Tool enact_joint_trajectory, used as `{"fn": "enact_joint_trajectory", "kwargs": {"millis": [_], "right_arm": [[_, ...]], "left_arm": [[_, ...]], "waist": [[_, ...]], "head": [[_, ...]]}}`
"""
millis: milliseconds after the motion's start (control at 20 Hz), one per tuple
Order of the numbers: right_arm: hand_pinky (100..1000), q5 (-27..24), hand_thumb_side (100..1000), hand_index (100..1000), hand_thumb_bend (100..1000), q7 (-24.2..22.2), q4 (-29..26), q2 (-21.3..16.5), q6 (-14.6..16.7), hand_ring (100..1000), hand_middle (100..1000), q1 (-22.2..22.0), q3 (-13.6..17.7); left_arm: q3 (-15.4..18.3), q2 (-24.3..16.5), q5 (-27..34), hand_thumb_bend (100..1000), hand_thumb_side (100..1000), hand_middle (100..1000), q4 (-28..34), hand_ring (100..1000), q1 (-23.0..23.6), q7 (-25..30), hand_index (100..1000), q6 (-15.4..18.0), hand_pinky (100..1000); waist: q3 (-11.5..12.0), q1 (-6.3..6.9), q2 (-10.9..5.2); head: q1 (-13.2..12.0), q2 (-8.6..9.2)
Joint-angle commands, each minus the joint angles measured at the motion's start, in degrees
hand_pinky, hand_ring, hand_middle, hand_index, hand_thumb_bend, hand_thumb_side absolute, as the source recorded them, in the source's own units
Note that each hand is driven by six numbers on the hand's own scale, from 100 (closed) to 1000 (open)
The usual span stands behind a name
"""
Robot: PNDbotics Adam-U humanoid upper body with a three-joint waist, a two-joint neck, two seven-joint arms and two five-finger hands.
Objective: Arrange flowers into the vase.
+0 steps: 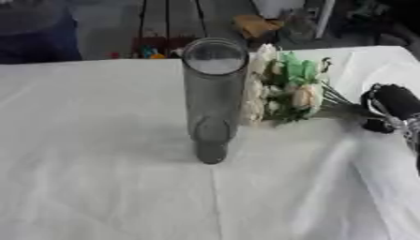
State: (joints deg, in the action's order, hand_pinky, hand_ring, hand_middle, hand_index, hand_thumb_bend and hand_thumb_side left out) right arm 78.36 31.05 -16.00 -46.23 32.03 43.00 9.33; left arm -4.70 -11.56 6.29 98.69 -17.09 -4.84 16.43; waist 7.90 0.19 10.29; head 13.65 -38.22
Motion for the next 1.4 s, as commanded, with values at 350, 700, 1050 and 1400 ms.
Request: {"fn": "enact_joint_trajectory", "kwargs": {"millis": [350,700,1050,1400], "right_arm": [[100,-4.44,101,370,100,1.11,2.00,-0.83,1.66,100,100,-0.24,-0.93],[100,-7.72,132,373,100,2.33,1.64,-1.04,3.38,154,123,-0.08,-0.94],[100,-9.23,137,369,100,2.02,1.75,-1.05,4.90,214,127,-0.13,-1.16],[100,-11.28,144,411,100,2.04,1.67,-1.14,6.27,346,279,-0.07,-0.98]], "left_arm": [[0.38,-0.58,0.34,980,777,643,0.54,931,-0.38,0.17,791,0.19,712],[0.42,-0.59,0.38,981,777,643,0.53,931,-0.33,0.19,791,0.23,712],[0.46,-0.58,0.41,980,777,643,0.55,931,-0.35,0.18,791,0.24,711],[0.48,-0.60,0.42,981,777,643,0.55,931,-0.35,0.18,791,0.25,711]], "waist": [[-0.20,0.12,-0.61],[-0.27,0.07,-0.63],[-0.23,0.12,-0.67],[-0.29,0.08,-0.66]], "head": [[0.22,0.11],[0.41,0.08],[0.43,0.12],[0.42,0.09]]}}
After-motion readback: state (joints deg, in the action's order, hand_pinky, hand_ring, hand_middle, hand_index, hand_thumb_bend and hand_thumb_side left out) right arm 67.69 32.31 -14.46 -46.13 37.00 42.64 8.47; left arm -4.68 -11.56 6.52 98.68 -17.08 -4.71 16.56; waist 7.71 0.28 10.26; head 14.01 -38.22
